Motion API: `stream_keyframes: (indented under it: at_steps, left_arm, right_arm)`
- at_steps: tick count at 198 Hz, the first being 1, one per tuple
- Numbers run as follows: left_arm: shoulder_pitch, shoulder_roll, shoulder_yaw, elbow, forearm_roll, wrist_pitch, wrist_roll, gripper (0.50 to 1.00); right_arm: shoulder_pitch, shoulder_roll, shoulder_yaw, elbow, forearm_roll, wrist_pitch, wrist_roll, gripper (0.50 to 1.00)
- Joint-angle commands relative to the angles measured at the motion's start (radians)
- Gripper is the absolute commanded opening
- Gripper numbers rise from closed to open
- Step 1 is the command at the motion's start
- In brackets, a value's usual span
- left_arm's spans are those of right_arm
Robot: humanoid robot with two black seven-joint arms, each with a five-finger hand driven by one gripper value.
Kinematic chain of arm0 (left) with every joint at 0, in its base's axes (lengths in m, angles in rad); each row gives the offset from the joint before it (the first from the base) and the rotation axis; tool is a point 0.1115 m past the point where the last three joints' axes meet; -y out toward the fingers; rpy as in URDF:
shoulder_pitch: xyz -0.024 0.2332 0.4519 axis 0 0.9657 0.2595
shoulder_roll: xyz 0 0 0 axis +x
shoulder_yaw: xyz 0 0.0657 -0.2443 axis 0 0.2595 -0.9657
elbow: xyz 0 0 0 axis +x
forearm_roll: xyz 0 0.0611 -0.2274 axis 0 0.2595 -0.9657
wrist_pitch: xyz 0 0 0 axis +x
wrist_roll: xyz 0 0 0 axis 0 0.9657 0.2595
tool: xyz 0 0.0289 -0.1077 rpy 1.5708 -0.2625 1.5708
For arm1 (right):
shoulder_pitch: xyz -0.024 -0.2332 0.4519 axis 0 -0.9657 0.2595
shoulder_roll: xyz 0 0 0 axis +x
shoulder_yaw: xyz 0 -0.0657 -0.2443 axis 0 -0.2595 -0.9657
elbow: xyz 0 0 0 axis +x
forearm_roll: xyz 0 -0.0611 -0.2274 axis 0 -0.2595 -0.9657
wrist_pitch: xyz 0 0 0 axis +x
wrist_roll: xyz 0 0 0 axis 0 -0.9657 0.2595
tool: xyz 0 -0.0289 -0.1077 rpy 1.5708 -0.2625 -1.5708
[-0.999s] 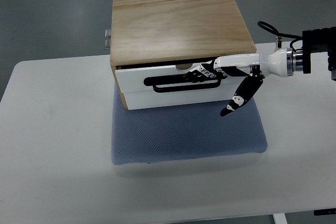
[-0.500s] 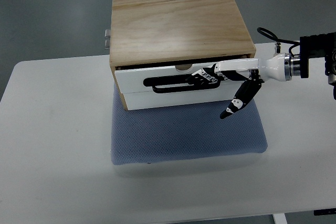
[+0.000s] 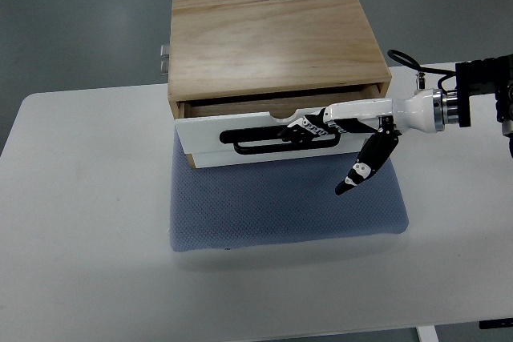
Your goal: Open wood drawer with right hand
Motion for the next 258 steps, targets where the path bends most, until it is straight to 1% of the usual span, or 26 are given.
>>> stream_keyframes:
  at_steps: [1,157,216,229,247,258]
  left_arm:
    - [0.000,0.000,0.000,0.000,0.000,0.000,0.000,1.000]
    - [0.000,0.000,0.000,0.000,0.000,0.000,-0.001,1.000]
    - [0.000,0.000,0.000,0.000,0.000,0.000,0.000,1.000]
    - [0.000,0.000,0.000,0.000,0.000,0.000,0.000,1.000]
    - [0.000,0.000,0.000,0.000,0.000,0.000,0.000,1.000]
    - [0.000,0.000,0.000,0.000,0.000,0.000,-0.001,1.000]
  right_arm:
    - [0.000,-0.014,-0.012,0.019,0.001,0.000,0.000,0.944]
    - [-0.001,-0.075,-0.045,0.114,0.004,0.000,0.000,0.944]
    - [0.048,-0.110,-0.042,0.117,0.089,0.000,-0.003,0.944]
    - [0.060,-0.127,-0.042,0.131,0.110,0.000,-0.020,0.944]
    - [0.063,-0.155,-0.042,0.184,0.136,0.000,-0.072,0.944]
    - [0.068,-0.164,-0.042,0.201,0.150,0.000,-0.091,0.944]
